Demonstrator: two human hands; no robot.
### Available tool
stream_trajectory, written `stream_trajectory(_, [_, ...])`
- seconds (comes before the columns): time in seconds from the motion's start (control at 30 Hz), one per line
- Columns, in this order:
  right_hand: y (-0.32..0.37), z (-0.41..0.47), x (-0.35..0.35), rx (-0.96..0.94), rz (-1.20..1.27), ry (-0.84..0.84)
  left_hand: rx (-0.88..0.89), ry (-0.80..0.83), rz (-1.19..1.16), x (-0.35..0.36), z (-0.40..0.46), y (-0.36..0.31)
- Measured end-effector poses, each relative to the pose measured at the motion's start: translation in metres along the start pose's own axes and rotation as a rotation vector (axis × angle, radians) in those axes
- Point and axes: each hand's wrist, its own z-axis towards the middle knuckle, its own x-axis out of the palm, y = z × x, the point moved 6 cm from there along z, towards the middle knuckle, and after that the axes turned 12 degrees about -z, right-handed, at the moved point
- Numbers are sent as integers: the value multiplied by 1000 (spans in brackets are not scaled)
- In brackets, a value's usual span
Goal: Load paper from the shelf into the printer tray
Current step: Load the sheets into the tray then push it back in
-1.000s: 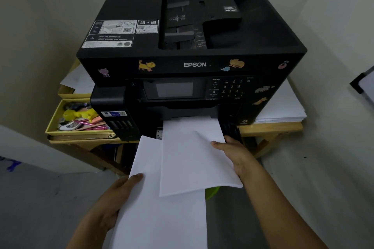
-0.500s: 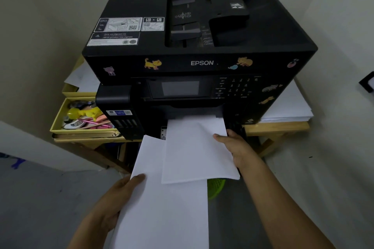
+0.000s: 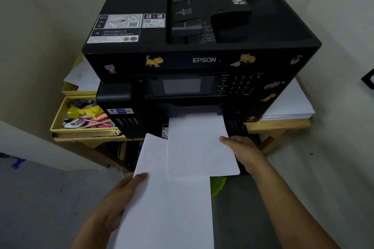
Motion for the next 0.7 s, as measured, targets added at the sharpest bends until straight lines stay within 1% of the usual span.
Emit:
stream_trajectory(0.1, [-2, -13, -7, -34, -82, -49, -13, 17, -29, 2, 2, 2])
stream_trajectory(0.2, [0, -19, -9, -65, -108, -55, -13, 52, -24, 4, 5, 0])
stream_trajectory(0.33, [1, -21, -8, -54, -84, -35, 12, 77, -3, 7, 13, -4])
stream_trajectory(0.53, [-3, -20, -4, -57, -54, -32, 99, -4, 82, 13, 21, -12])
stream_trajectory(0.7, [-7, -18, -5, -65, -12, -35, 144, 55, 106, 24, 22, -16])
